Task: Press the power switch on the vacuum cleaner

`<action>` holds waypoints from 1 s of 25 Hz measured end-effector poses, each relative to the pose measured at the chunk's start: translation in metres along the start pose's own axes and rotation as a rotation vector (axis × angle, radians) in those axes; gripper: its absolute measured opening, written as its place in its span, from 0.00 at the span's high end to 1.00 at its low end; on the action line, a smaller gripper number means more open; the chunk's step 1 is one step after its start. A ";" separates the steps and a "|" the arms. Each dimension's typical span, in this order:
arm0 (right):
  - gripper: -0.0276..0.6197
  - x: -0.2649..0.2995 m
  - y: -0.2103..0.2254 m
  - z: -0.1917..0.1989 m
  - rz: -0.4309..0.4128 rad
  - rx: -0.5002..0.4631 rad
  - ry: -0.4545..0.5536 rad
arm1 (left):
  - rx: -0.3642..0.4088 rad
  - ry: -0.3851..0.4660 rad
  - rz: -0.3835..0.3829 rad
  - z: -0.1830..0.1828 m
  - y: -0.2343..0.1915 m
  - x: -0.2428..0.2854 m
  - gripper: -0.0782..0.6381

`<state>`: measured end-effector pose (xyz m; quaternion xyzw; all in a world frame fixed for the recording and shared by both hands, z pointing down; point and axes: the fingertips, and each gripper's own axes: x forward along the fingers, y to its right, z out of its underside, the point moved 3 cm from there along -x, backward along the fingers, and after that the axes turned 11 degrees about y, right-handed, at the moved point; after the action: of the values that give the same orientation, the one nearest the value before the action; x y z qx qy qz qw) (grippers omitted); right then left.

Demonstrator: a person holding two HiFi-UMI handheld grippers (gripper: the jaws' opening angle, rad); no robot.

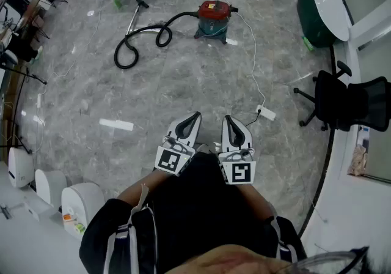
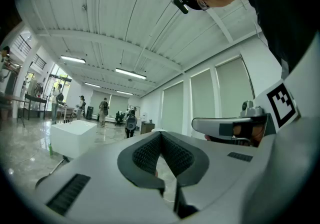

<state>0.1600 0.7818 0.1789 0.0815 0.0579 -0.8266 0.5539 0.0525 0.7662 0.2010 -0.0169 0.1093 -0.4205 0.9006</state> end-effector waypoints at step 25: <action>0.93 0.003 0.021 0.016 0.030 0.130 -0.010 | -0.018 0.006 -0.096 0.005 -0.049 0.016 0.88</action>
<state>0.1774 0.7683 0.1942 0.1141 0.0003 -0.8207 0.5598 0.0265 0.7222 0.2091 -0.0289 0.1148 -0.4623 0.8788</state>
